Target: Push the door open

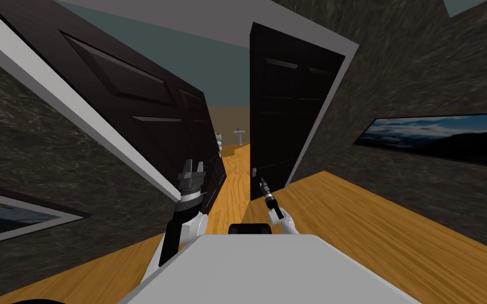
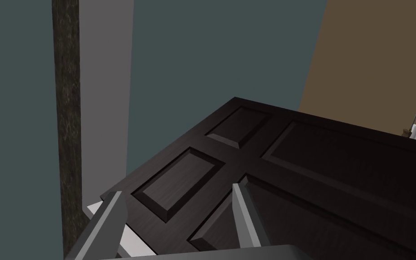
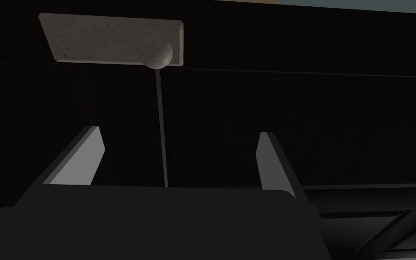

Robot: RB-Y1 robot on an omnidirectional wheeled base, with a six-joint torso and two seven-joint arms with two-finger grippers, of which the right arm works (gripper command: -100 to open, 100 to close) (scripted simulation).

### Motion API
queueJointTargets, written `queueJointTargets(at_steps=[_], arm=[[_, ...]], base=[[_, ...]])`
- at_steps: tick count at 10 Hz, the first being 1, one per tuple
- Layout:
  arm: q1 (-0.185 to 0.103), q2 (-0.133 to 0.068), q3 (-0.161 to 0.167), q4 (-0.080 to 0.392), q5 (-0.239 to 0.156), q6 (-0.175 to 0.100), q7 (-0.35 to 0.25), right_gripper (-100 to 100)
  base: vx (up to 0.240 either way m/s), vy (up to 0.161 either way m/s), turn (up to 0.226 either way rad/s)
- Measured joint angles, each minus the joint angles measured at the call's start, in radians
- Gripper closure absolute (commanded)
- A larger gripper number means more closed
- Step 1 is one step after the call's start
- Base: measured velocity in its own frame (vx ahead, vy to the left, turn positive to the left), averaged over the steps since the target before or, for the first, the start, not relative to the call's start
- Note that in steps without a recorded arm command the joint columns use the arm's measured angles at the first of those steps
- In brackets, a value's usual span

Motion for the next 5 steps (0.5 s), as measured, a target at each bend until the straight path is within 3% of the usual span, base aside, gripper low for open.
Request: queueJointTargets(at_steps=[5], arm=[[-0.031,0.021,0.006,0.09,0.009,-0.01,-0.002,-100]], base=[[0.043,-0.093,0.076]])
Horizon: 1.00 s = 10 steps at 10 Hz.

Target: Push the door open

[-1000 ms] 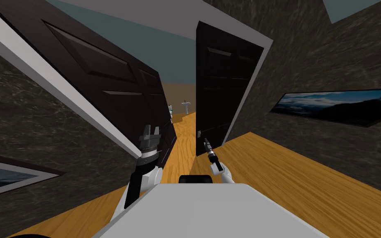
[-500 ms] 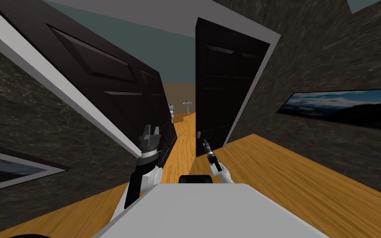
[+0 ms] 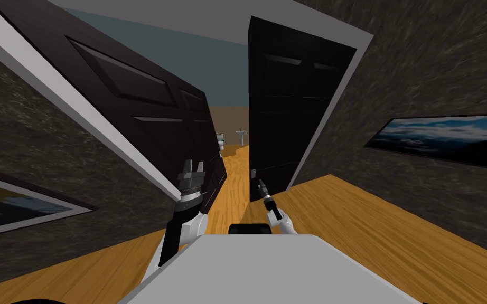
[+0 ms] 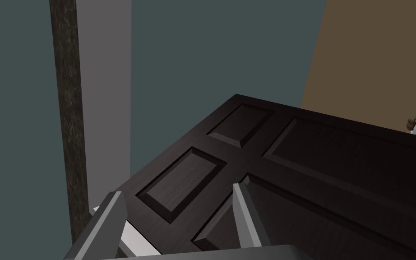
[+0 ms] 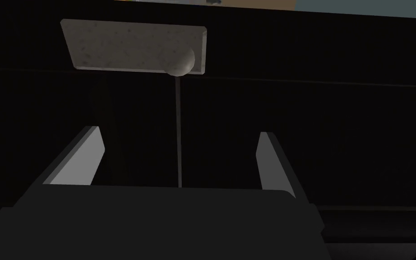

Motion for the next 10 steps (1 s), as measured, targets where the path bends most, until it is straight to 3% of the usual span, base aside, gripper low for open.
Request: queueJointTargets(at_steps=[3,7,10], arm=[[-0.012,0.004,0.001,0.031,0.002,-0.007,-0.004,-100],[-0.007,-0.024,-0.005,0.031,-0.001,-0.009,-0.002,-100],[-0.009,-0.02,-0.011,0.039,-0.005,-0.014,0.001,-100]], base=[[0.044,-0.02,0.032],[0.194,0.051,0.026],[0.194,0.037,0.025]])
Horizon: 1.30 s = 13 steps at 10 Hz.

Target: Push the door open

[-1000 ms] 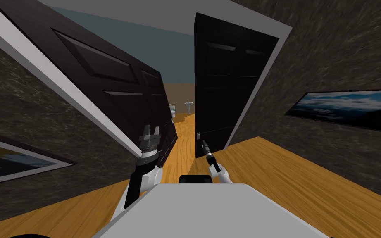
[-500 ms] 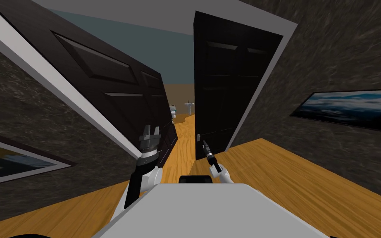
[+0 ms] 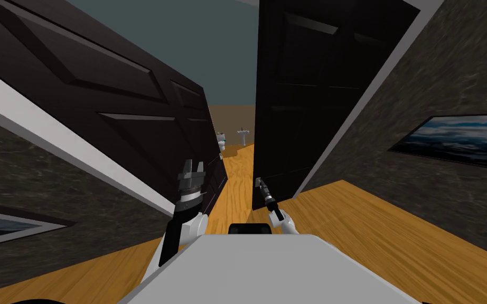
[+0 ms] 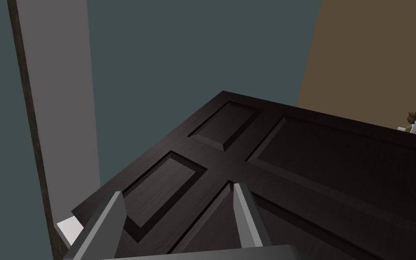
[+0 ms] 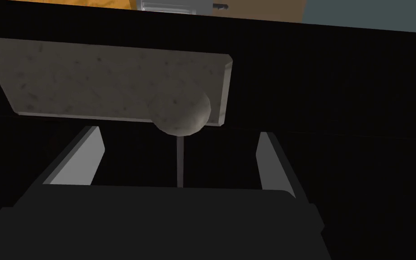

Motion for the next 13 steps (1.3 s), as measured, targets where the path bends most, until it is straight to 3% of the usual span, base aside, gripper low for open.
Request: queueJointTargets(at_steps=[2,3,8,13], arm=[[0.002,0.018,-0.003,0.005,-0.002,-0.006,0.002,-100],[0.003,0.019,-0.003,0.005,-0.002,-0.007,0.003,100],[0.002,0.018,-0.003,0.006,-0.002,-0.004,0.003,100],[0.004,0.008,-0.016,0.025,-0.009,-0.006,0.01,100]], base=[[0.128,0.023,0.009],[-0.015,-0.001,0.007],[-0.011,-0.003,0.001],[0.156,0.052,-0.025]])
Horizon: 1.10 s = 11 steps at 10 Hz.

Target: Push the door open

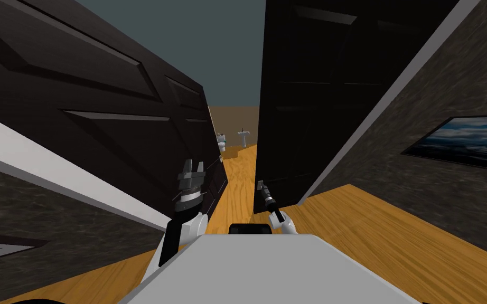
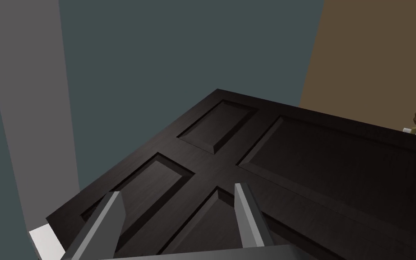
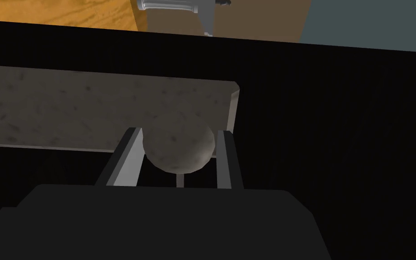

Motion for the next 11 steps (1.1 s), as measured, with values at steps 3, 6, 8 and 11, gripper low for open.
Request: queueJointTargets(at_steps=[3,6,8,11], arm=[[-0.009,-0.007,-0.019,-0.004,-0.01,-0.005,0.012,100],[-0.006,-0.022,-0.056,-0.003,-0.028,-0.001,0.034,100],[-0.015,-0.031,-0.074,0.001,-0.039,-0.003,0.04,-100],[-0.013,-0.03,-0.071,-0.004,-0.039,0.002,0.037,-100]], base=[[0.152,0.072,-0.042],[0.2,0.076,-0.11],[-0.09,0.05,-0.033],[-0.183,0.022,-0.023]])
